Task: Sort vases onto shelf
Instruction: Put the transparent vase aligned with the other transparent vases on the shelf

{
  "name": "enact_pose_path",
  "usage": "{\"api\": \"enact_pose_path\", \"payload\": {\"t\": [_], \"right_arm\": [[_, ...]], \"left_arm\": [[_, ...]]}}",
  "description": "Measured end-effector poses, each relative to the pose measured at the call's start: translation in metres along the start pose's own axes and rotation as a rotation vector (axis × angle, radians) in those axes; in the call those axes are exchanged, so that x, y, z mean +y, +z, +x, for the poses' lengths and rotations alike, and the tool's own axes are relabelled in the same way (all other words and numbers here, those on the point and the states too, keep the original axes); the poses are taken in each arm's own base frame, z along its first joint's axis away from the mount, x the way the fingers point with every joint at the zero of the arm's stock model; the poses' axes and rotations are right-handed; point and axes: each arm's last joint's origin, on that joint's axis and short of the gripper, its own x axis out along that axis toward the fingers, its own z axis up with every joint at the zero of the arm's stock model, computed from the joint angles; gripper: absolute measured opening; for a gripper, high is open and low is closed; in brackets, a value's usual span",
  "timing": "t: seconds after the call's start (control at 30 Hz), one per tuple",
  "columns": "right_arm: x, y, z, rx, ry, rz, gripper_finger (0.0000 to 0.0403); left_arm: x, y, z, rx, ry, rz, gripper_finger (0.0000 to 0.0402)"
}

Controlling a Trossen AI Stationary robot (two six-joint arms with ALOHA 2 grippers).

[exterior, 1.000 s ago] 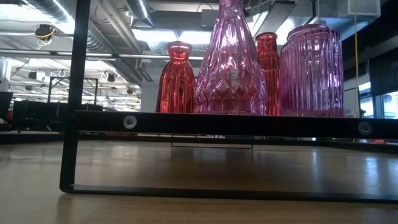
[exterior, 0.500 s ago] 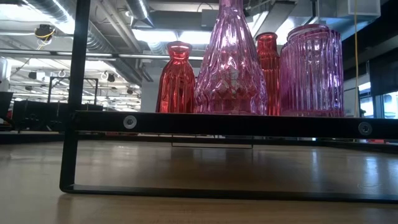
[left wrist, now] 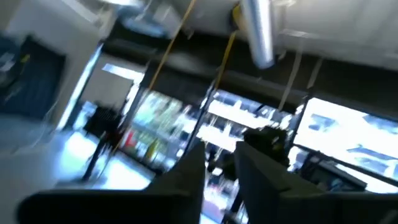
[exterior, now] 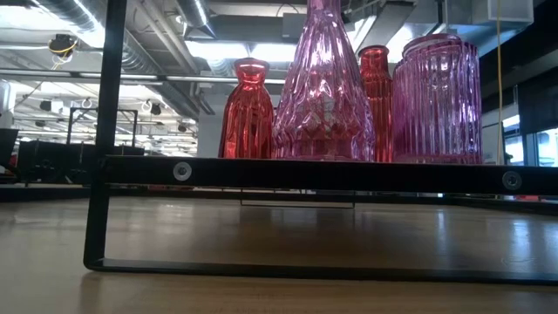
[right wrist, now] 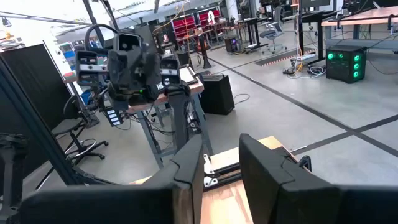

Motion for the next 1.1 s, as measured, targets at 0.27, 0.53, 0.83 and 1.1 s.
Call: {"api": "enact_pose_path", "payload": {"t": [0.27,0.53,0.83,1.1], "right_arm": [[-0.001,0.000,0.001,-0.004,-0.023,-0.026,0.0085],[-0.002,0.002,0.002,-0.042,-0.080,-0.108,0.0085],[-0.002,0.002,0.002,-0.040,-0.081,-0.113,0.0085],[-0.006,0.003,0.002,-0.042,-0.095,-0.126,0.0085]], "left_arm": [[0.020,0.016,-0.036,0.181,0.100,-0.127,0.0198],[0.024,-0.018,-0.070,0.519,0.058,-0.339,0.0233],[0.013,-0.077,-0.093,1.087,0.214,-0.589,0.0216],[-0.011,-0.134,-0.119,1.624,0.506,-0.553,0.0204]]}}
